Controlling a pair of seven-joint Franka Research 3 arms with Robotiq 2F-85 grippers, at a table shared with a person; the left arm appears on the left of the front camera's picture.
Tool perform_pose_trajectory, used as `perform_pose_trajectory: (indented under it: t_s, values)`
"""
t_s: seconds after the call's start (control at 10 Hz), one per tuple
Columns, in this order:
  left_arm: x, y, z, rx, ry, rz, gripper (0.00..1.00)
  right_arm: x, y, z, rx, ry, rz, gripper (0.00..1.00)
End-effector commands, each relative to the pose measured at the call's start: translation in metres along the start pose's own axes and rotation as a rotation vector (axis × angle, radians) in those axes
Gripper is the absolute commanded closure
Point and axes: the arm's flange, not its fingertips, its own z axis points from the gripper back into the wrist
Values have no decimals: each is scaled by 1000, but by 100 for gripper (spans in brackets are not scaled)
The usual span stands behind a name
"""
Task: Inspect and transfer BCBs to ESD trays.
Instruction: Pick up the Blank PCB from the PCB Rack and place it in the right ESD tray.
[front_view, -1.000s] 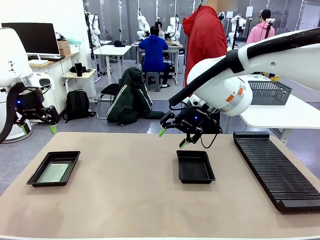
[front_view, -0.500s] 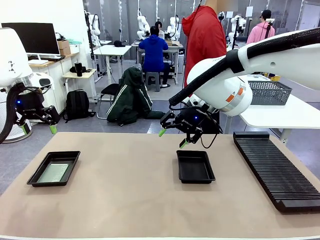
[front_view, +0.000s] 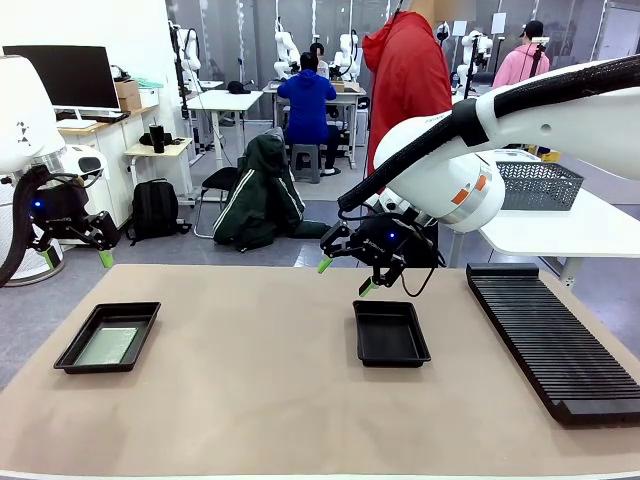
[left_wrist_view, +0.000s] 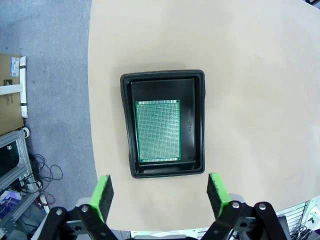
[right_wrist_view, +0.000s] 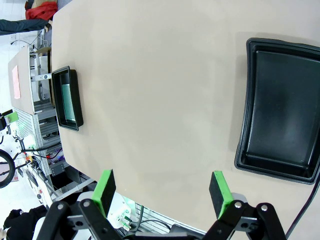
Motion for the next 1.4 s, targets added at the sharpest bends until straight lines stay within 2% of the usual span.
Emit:
perform_pose_trajectory:
  t_s: [0.0, 1.3]
  values:
    - [-1, 0, -2, -8, -7, 3, 0, 0, 1, 0, -16, -5, -12, 0]
    - [-1, 0, -2, -8, -7, 3, 0, 0, 1, 0, -16, -5, -12, 0]
